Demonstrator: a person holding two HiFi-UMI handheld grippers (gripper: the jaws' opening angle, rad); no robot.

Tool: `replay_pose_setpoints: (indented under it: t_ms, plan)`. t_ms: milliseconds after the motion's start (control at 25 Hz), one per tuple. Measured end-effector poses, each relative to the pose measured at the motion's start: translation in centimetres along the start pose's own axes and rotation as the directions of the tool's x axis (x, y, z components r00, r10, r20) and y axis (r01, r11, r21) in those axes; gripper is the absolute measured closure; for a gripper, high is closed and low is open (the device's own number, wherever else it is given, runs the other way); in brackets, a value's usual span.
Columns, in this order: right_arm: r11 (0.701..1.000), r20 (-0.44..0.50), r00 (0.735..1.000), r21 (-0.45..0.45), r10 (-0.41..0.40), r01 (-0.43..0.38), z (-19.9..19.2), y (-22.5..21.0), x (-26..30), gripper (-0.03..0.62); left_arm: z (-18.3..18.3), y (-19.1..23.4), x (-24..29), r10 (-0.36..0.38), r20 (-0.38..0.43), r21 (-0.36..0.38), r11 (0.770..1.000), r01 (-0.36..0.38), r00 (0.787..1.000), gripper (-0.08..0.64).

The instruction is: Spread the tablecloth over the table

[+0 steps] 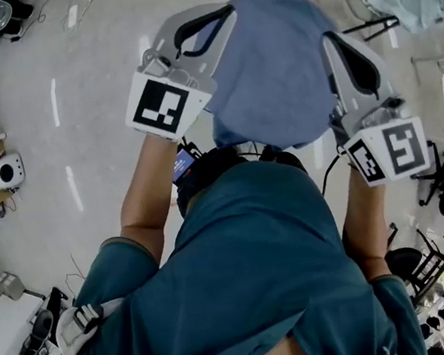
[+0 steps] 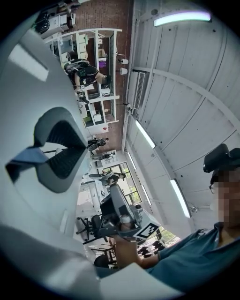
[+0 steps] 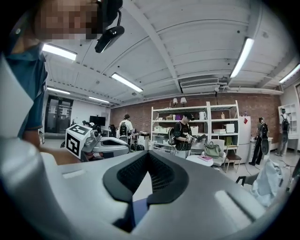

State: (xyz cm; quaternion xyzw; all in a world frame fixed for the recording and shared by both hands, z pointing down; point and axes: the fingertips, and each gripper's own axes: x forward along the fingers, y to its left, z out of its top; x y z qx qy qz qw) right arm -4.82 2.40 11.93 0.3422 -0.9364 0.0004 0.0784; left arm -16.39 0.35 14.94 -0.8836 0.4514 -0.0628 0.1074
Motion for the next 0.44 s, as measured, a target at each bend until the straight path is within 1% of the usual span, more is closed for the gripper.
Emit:
replay_pose_setpoints:
  t_ms: [120,440]
  plan:
    - [1.000,0.008,1.000,-0.018,-0.004,0.005,0.7,1.4,-0.7,0.583,0.6,-0.3,-1.8,0.001,0.004,-0.010,1.000,-0.001,1.000,0.560]
    - [0.999,0.014,1.000,-0.030,-0.026,0.026,1.3,2.3,-3.6,0.583,1.7,-1.8,-4.1,0.000,-0.015,0.015,1.000,0.000,1.000,0.560]
